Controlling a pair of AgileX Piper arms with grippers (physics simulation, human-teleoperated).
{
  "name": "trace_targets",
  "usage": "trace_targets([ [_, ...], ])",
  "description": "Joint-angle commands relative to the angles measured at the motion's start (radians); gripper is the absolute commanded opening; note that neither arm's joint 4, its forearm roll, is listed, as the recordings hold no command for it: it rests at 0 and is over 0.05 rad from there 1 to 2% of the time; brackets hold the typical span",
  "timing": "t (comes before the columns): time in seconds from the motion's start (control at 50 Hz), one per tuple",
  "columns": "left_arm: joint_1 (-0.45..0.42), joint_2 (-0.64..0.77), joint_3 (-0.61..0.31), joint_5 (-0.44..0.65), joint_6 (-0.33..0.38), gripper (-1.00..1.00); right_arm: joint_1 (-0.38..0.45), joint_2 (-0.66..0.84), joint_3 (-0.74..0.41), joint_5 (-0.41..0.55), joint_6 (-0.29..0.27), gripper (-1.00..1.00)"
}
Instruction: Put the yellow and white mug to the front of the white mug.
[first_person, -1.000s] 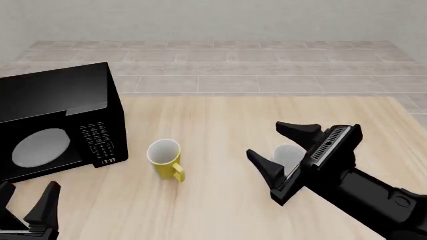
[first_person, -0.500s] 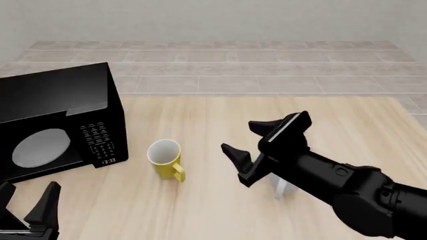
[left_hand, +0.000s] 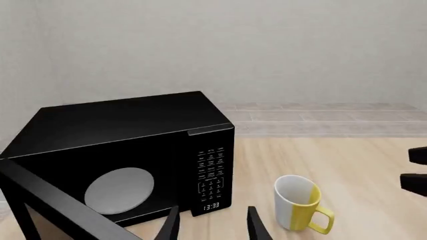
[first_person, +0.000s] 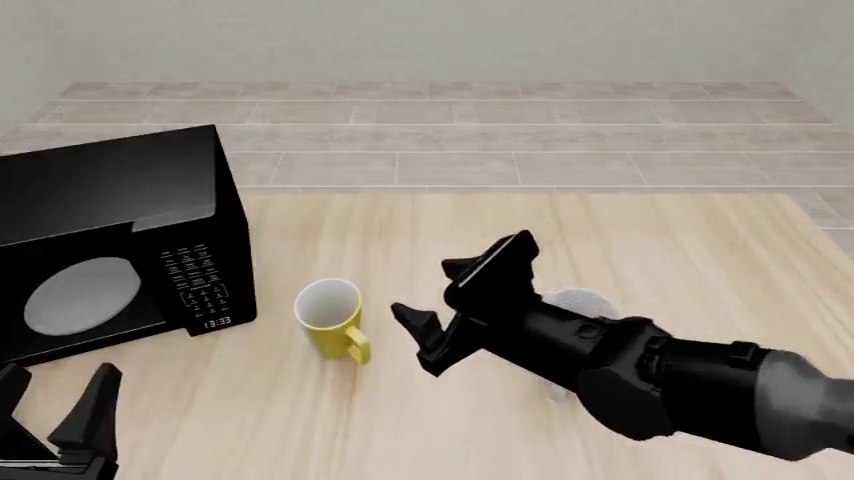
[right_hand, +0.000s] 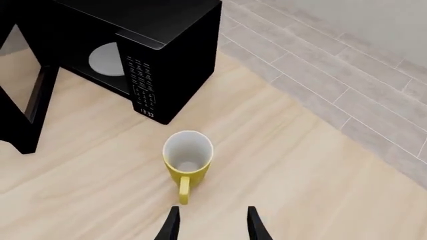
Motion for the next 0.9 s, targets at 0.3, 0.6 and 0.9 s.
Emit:
trace_targets([
  [0.3,0.0,0.0,0.0,0.0,0.0,1.0,0.026,0.27,-0.126,-0.062,0.023,1.0],
  [0.6,0.0,0.0,0.0,0.0,0.0,1.0,0.03,0.392,-0.186,-0.085,0.068,1.0],
  [0.9,0.0,0.0,0.0,0.0,0.0,1.0,0.04,0.495,-0.205,-0.117,0.101,1.0],
])
